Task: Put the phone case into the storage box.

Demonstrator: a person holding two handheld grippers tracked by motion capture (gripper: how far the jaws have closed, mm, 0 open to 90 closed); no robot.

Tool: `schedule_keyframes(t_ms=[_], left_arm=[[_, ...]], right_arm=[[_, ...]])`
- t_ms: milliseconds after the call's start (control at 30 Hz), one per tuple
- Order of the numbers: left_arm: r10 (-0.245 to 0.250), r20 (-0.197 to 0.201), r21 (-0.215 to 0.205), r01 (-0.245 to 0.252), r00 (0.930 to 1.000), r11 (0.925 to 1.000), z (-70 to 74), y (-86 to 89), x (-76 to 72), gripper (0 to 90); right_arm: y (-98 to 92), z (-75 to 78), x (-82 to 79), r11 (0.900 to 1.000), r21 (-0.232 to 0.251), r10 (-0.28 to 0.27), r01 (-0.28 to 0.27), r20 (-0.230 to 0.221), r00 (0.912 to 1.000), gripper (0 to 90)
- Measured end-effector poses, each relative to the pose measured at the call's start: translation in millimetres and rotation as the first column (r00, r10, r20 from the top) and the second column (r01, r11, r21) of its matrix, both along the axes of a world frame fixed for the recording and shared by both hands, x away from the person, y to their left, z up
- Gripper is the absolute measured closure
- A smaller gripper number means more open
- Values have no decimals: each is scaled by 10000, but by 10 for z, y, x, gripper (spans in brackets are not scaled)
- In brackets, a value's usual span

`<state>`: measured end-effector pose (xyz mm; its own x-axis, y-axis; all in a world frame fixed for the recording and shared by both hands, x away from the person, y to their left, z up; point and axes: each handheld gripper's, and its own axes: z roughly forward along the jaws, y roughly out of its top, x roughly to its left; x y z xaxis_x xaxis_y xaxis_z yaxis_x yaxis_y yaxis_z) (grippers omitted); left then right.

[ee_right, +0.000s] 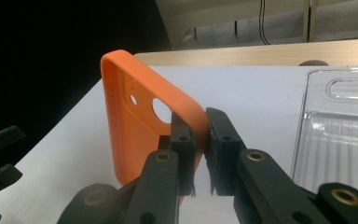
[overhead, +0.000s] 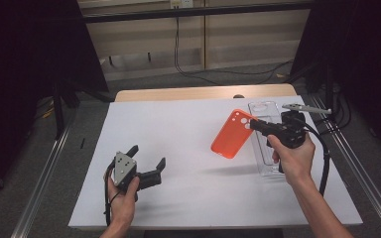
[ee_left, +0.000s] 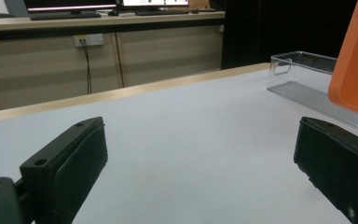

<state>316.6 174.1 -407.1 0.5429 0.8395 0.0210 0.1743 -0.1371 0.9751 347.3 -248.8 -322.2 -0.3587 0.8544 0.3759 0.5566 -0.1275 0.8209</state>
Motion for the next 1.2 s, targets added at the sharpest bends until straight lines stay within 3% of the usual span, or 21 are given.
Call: schedule_keyframes(t_ms=[100, 233, 367, 467, 633, 800, 967, 1200], left_arm=[[-62, -10, 106, 62, 10000, 9999, -9, 60, -19, 21], [535, 13, -51, -535, 9986, 9986, -50, 166, -53, 8], [681, -67, -282, -682, 9977, 9973, -65, 254, -89, 8], [756, 145, -16, -755, 9970, 9971, -59, 298, -104, 5], [1104, 164, -333, -1098, 9938, 9934, -113, 340, -121, 8], [992, 61, -426, -989, 9950, 9942, -155, 355, -199, 5], [1292, 104, -576, -1284, 9916, 9901, -188, 387, -195, 8], [902, -59, -519, -904, 9959, 9946, -238, 359, -179, 4]], right_arm=[[-15, 25, 3, 10000, -11, -50, 50, 171, 9998, 822], [-46, 68, 4, 9999, -61, -84, 86, 319, 9995, 822], [-70, 93, 17, 9997, -115, -208, 213, 396, 9990, 822], [-78, 109, 42, 9995, -215, -226, 235, 413, 9989, 822], [-90, 161, 82, 9989, -346, -296, 316, 579, 9979, 822], [-129, 211, 99, 9985, -394, -361, 393, 794, 9962, 822], [-177, 243, 112, 9984, -380, -375, 415, 997, 9943, 822], [-266, 286, 117, 9982, -285, -501, 537, 1145, 9922, 822]])
